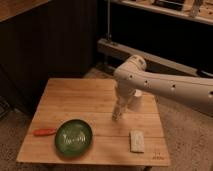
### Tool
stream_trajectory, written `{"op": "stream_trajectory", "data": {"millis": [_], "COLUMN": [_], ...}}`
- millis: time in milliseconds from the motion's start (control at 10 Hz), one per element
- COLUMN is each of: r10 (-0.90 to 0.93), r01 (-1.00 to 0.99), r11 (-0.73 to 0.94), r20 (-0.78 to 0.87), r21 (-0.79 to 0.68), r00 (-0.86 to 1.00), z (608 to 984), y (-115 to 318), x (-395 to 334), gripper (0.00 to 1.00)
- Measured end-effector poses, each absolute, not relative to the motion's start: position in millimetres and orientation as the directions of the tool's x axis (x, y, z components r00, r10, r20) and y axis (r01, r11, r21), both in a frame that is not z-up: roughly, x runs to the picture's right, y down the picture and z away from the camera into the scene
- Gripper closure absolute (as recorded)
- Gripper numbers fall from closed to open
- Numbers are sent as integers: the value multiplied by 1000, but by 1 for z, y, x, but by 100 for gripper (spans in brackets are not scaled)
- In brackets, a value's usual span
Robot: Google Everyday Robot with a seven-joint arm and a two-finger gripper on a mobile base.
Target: Stand the bottle upright
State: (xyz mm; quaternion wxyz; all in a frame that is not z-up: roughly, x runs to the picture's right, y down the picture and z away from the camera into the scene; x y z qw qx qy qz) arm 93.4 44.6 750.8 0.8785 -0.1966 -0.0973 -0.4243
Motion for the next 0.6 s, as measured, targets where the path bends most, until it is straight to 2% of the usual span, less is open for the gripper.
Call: {"op": "stream_trajectory", "data": {"millis": [300,500,600], "r10": [-724,-718,-711], "r01": [801,801,803], "r11": [539,541,543], "r20": [342,357,374], "r21": [-262,-255,-245], "r00": [599,598,595], "z": [750,749,748], "y": [45,45,45], "x": [89,89,87], "gripper": [70,45,37]}}
